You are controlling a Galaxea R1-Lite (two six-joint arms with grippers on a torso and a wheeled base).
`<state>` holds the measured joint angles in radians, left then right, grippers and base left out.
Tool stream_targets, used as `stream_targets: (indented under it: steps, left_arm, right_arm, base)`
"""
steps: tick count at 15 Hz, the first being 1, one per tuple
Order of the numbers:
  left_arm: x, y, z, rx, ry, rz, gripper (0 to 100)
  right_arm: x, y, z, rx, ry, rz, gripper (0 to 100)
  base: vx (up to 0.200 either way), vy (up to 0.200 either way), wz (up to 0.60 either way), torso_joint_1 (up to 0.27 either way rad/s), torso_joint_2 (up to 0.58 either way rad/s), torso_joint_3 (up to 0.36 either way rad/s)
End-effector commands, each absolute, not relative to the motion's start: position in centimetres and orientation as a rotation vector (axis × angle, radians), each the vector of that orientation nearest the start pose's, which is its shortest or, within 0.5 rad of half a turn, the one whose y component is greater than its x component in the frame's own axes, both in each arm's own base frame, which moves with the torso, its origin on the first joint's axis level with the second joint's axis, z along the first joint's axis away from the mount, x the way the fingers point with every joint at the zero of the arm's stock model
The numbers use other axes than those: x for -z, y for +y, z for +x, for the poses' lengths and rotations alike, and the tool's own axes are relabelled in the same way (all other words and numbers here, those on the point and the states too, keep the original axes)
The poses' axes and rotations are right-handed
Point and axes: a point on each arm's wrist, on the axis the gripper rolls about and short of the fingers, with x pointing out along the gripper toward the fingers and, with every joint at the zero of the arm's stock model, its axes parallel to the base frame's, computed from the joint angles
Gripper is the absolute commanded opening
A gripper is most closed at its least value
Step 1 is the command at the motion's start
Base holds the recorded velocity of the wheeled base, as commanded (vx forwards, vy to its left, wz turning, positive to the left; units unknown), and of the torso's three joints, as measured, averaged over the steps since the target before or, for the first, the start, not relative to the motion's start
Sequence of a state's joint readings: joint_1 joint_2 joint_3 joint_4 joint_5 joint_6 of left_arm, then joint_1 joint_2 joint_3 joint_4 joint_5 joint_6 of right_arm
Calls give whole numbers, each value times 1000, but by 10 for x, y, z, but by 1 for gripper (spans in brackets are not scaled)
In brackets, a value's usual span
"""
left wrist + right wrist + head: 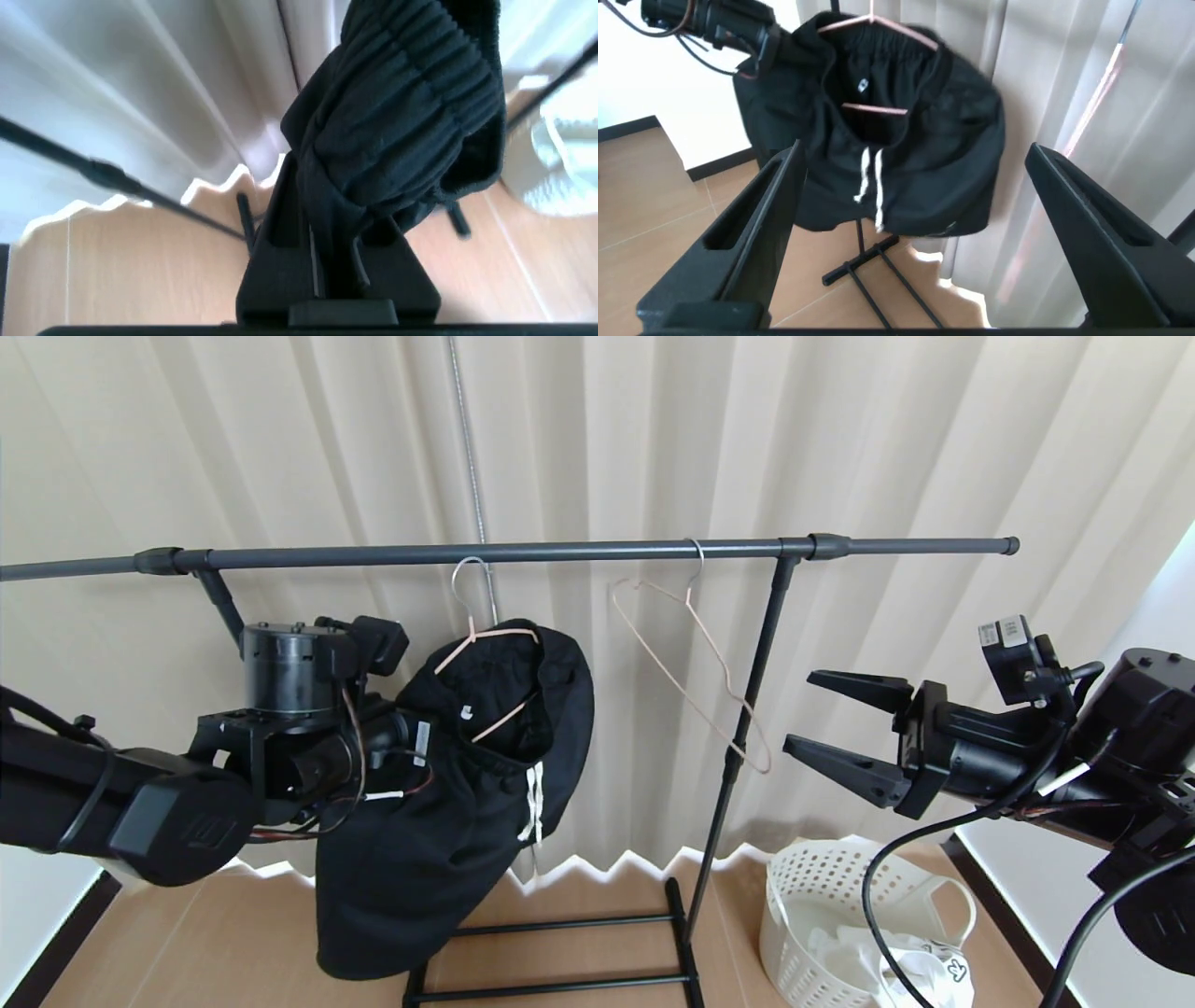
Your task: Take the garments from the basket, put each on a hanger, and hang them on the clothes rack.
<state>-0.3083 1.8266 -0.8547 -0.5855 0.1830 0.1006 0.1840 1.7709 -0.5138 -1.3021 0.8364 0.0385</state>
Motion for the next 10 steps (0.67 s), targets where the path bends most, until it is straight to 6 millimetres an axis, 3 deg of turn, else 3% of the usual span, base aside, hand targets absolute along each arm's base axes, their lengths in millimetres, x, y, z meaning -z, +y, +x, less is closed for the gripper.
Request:
stream_targets:
  steps: [1, 4, 10]
  left_arm:
    - [-152, -107, 336, 128, 341, 175, 0]
    - [-157, -117, 362, 107, 296, 127, 0]
    - [-146, -125, 386, 94, 294, 80, 0]
  right_arm:
    - [-155, 68, 273, -1022, -24, 20, 100]
    - [-155, 67, 273, -1021, -24, 20, 100]
    - [-155, 67, 273, -1019, -23, 21, 100]
  base:
    - [0, 0, 0, 0, 0, 0]
    - [0, 0, 0, 0, 0, 0]
    - [0, 0, 0, 0, 0, 0]
